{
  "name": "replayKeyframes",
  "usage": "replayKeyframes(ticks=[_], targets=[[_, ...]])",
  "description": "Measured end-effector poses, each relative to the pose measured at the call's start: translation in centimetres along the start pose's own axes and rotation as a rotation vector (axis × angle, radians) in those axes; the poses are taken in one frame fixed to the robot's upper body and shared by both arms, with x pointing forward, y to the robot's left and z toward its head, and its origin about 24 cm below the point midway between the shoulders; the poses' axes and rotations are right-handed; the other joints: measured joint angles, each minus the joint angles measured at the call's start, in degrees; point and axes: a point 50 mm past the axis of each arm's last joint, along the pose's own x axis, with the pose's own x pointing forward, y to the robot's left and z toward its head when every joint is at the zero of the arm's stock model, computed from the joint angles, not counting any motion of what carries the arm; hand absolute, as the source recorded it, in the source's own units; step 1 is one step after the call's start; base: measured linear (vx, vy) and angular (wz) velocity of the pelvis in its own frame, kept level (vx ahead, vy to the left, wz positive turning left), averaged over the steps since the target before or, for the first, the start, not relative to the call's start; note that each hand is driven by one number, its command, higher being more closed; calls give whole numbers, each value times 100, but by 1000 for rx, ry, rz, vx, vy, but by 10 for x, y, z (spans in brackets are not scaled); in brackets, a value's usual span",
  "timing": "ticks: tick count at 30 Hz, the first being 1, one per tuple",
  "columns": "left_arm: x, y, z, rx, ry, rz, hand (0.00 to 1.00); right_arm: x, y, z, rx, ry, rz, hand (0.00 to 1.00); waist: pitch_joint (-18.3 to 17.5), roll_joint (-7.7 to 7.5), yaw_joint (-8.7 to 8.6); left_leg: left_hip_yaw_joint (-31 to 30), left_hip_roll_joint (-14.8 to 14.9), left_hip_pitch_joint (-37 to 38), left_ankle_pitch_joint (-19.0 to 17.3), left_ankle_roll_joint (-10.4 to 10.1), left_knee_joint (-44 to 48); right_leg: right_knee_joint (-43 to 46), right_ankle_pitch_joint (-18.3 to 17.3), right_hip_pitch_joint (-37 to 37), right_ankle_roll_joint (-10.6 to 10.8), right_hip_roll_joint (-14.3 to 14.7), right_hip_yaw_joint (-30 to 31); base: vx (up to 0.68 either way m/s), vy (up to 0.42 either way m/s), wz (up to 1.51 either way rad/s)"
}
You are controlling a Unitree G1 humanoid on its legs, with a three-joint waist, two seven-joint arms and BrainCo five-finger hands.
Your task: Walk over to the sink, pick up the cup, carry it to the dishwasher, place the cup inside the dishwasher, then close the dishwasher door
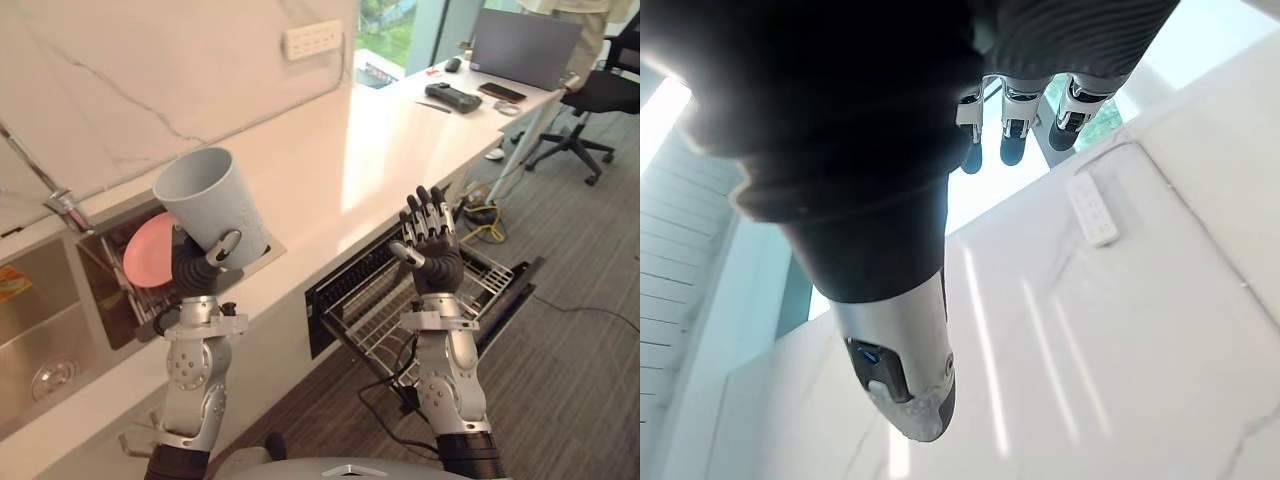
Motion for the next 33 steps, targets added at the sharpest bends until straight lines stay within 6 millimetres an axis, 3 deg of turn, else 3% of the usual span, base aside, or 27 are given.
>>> replayKeyframes(ticks=[1, 3, 5, 10, 18, 22, 26, 33], targets=[[3, -2, 1, 8, -14, 3, 100, 4, 7, 7, 30, -37, 41, 0, -2, -9, 27, 41, 33, -19, -29, -10, 1, 2, 64, -110, -114, -22, -52, 22, 32, -68], [9, -7, 3, 12, -42, 1, 100, 6, 17, 15, 57, -83, 104, 0, 13, -90, -32, 89, 59, -46, -48, -10, 7, 8, 117, -202, -84, -32, -57, 42, 2, -41], [16, -12, 6, 2, -65, 10, 100, 10, 24, 18, 92, -103, 167, 0, 16, -210, 18, 239, 209, -113, -49, -18, 51, -6, 563, -430, 322, 26, -350, 42, -47, -67], [27, -30, 7, 3, -97, -20, 100, 13, 25, 19, 133, -103, 207, 0, 20, -206, -74, 340, 319, -78, -83, -66, 4, -581, 1038, -239, 555, 150, -548, 30, -33, -31], [17, -42, -25, 153, 43, 24, 100, 13, 37, 5, 235, 28, 276, 0, 109, -128, -110, 510, 451, 202, 18, -201, -256, -700, 1022, -132, 531, 286, -531, -89, -30, -13], [14, -46, -28, 306, 12, 83, 100, 14, 46, 13, 291, 17, 310, 0, 110, -121, -137, 517, 523, 285, 359, -285, -761, -672, 979, -309, 533, 387, -595, -97, -38, -2], [8, -44, -39, 473, 14, 128, 100, 15, 53, 10, 326, 48, 297, 0, 101, -140, -140, 508, 557, 290, 402, -308, -731, -691, 1044, -300, 462, 408, -669, 6, -14, -1], [1, -44, -47, 674, -29, 187, 100, 15, 61, -2, 366, 142, 229, 0, 100, -141, -154, 496, 546, 247, 426, -285, -730, -763, 1143, -286, 523, 418, -691, 25, -5, 0]])
